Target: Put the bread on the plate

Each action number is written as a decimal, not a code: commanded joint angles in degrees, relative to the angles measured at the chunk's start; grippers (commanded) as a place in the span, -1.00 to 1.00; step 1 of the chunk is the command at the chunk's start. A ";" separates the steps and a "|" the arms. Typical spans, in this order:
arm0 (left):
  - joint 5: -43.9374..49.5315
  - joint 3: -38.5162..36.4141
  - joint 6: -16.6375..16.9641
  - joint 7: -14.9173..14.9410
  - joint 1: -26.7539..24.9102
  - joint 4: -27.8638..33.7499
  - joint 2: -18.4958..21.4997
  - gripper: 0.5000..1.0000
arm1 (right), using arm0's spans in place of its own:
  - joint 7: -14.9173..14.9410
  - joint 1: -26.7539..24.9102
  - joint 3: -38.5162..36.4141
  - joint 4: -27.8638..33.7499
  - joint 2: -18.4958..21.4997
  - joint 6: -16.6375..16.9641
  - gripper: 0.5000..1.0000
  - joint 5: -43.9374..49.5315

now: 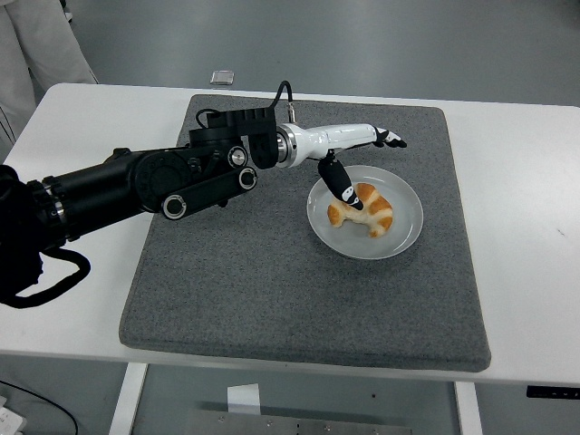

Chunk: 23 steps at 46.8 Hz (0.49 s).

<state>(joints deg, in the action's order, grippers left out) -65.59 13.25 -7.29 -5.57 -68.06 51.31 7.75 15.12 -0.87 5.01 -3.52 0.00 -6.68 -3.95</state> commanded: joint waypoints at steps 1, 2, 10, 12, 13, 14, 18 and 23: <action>2.56 0.99 -0.09 0.03 0.04 0.72 1.04 1.00 | 0.00 -0.01 0.00 0.00 0.00 0.00 0.73 0.00; 3.18 1.17 -0.09 0.03 0.04 0.73 1.22 1.00 | 0.00 -0.01 0.00 0.00 0.00 0.00 0.73 0.00; 9.85 4.33 0.09 0.47 0.12 0.99 3.59 0.99 | 0.00 -0.01 0.00 0.00 0.00 0.00 0.73 0.00; 12.49 5.47 0.26 0.65 0.12 0.99 4.38 0.99 | 0.00 -0.01 0.00 0.00 0.00 0.00 0.73 0.00; 13.89 6.00 0.17 0.73 0.21 0.99 4.73 1.00 | 0.00 -0.01 0.00 0.00 0.00 0.00 0.73 0.00; 15.04 6.44 0.09 0.74 0.21 0.99 5.08 1.00 | 0.00 -0.01 0.00 0.00 0.00 0.00 0.73 0.00; 19.26 6.97 0.09 0.91 0.13 0.99 7.01 1.00 | 0.00 -0.01 0.00 0.00 0.00 0.00 0.73 0.00; 24.88 7.14 0.09 0.91 0.04 0.99 9.74 1.00 | 0.00 -0.01 0.00 0.00 0.00 0.00 0.73 0.00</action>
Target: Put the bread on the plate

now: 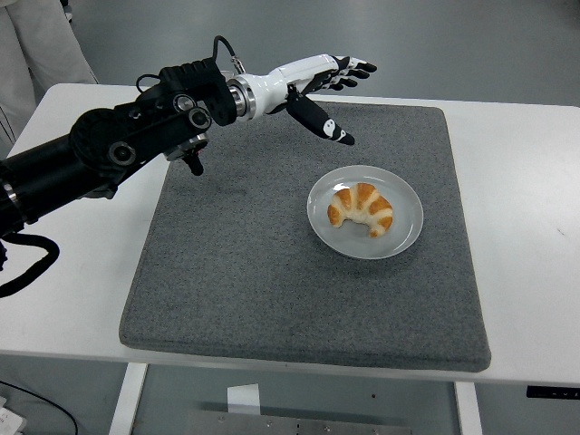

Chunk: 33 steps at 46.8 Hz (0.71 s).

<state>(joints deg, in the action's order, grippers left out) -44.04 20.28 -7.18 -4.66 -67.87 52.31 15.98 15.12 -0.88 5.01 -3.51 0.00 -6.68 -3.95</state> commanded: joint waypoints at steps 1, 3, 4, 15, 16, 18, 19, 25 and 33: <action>4.73 0.11 -0.02 0.00 -0.16 -0.10 2.12 1.00 | 0.00 0.00 0.00 0.00 0.00 0.00 0.73 0.00; 7.28 0.37 -0.02 0.00 -0.24 -0.19 3.44 1.00 | 0.00 0.00 0.00 0.00 0.00 0.00 0.73 0.00; 8.52 0.64 -0.02 0.00 -0.24 -0.28 4.06 1.00 | 0.00 0.00 0.00 0.00 0.00 0.00 0.73 0.00; 13.80 5.73 -0.46 0.00 0.11 -0.28 9.07 1.00 | 0.00 0.00 0.00 0.00 0.00 0.00 0.73 0.00; 13.98 6.08 -0.46 0.00 0.28 -0.28 9.33 1.00 | 0.00 0.00 0.00 0.00 0.00 0.00 0.73 0.00; 14.59 7.14 -0.64 0.00 0.46 -0.28 9.86 1.00 | 0.00 0.00 0.00 0.00 0.00 0.00 0.73 0.00; 15.03 7.66 -0.55 0.00 0.72 -0.28 9.95 1.00 | 0.00 0.00 0.00 0.00 0.00 0.00 0.73 0.00; 18.63 9.16 -0.55 0.00 1.08 -0.36 10.39 1.00 | 0.00 0.00 0.00 0.00 0.00 0.00 0.73 0.00; 27.24 9.16 -0.64 0.09 1.08 -0.80 11.97 1.00 | 0.00 0.00 0.00 0.00 0.00 0.00 0.73 0.00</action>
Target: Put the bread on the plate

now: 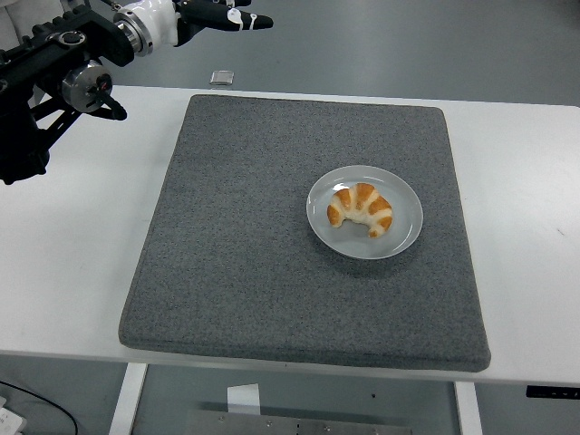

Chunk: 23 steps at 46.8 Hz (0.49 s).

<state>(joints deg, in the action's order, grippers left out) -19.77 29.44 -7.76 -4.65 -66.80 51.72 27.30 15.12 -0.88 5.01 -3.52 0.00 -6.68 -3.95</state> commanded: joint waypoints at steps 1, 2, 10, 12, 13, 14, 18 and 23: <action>3.94 0.00 -0.06 0.08 0.01 -0.39 0.82 1.00 | 0.00 0.00 0.00 0.01 0.00 0.00 0.73 0.00; 4.90 0.00 -0.06 0.17 0.01 -0.56 1.00 1.00 | 0.00 0.00 0.00 0.01 0.00 0.00 0.73 0.00; 9.83 0.00 -0.50 0.26 0.27 -3.63 2.14 1.00 | 0.00 0.00 0.00 0.01 0.00 0.00 0.73 0.00; 11.58 0.09 -0.85 0.26 0.62 -4.60 2.23 1.00 | 0.00 0.00 0.00 0.01 0.00 0.00 0.73 0.00; 12.64 0.09 -1.20 0.26 0.80 -5.04 2.23 1.00 | 0.00 0.00 0.00 0.01 0.00 0.00 0.73 0.00; 13.95 0.09 -1.55 0.26 0.80 -5.48 2.23 1.00 | 0.00 0.00 0.00 0.01 0.00 0.00 0.73 0.00; 18.70 0.00 -3.31 0.26 1.50 -6.89 2.23 1.00 | 0.00 0.00 0.00 0.01 0.00 0.00 0.73 0.00; 21.96 0.09 -3.93 0.26 2.73 -7.86 2.31 1.00 | 0.00 0.00 0.00 0.01 0.00 0.00 0.73 0.00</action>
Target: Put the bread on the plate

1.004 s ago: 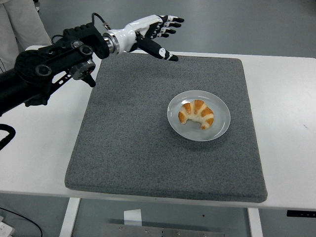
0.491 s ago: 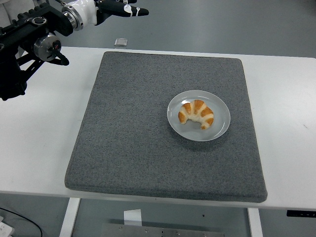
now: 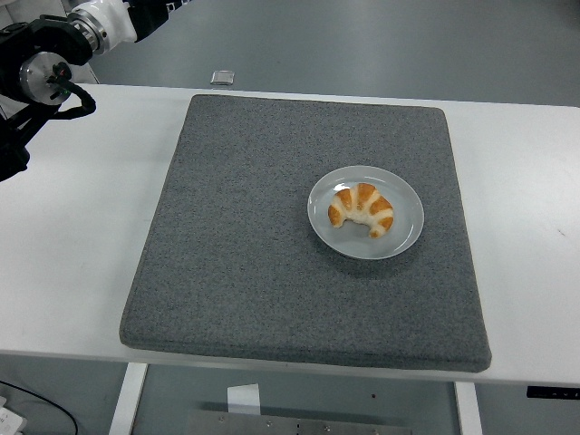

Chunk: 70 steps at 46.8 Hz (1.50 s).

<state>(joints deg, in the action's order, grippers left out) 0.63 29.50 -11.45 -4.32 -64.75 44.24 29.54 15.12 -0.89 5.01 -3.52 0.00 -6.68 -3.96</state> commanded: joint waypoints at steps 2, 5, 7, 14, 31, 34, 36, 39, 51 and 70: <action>2.18 0.29 -0.24 -0.07 1.29 -0.38 0.08 1.00 | 0.00 0.01 0.00 0.00 0.00 0.00 0.73 0.00; 3.05 0.99 -0.42 0.02 2.52 -0.47 0.08 1.00 | 0.00 0.01 0.00 0.00 0.00 0.00 0.73 0.00; 3.84 1.69 -0.59 0.02 3.23 -0.47 0.08 1.00 | 0.00 0.01 0.00 0.00 0.00 0.00 0.73 0.00; 6.13 3.10 -2.09 0.02 5.34 -1.26 0.08 1.00 | 0.00 0.01 -0.26 -0.09 0.00 0.09 0.73 -0.18; 8.07 3.10 -5.25 0.19 7.89 -5.66 -0.45 1.00 | 0.00 0.01 -0.26 -0.09 0.00 0.09 0.73 -0.18; 8.15 3.10 -5.43 0.19 8.06 -5.74 -0.54 1.00 | 0.00 0.01 -0.26 -0.09 0.00 0.09 0.73 -0.18; 8.24 3.10 -5.69 0.28 8.06 -6.01 -0.62 1.00 | 0.00 0.01 -0.26 -0.18 0.00 0.18 0.73 -0.18; 8.33 3.10 -5.95 0.28 8.41 -6.27 -0.80 1.00 | 0.00 0.01 -0.35 -0.18 0.00 0.09 0.73 -0.18; 8.33 3.19 -7.10 0.19 8.68 -6.27 -0.89 1.00 | 0.26 0.01 -0.26 -0.53 0.00 0.00 0.73 -0.18; 8.33 4.94 -8.15 0.19 7.89 -6.27 -0.71 1.00 | 0.53 0.01 -0.26 -0.79 0.00 -0.09 0.73 -0.09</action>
<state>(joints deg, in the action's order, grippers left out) 8.93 33.60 -19.61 -4.10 -56.91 38.00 28.74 15.61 -0.88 4.66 -4.31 0.00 -6.69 -4.12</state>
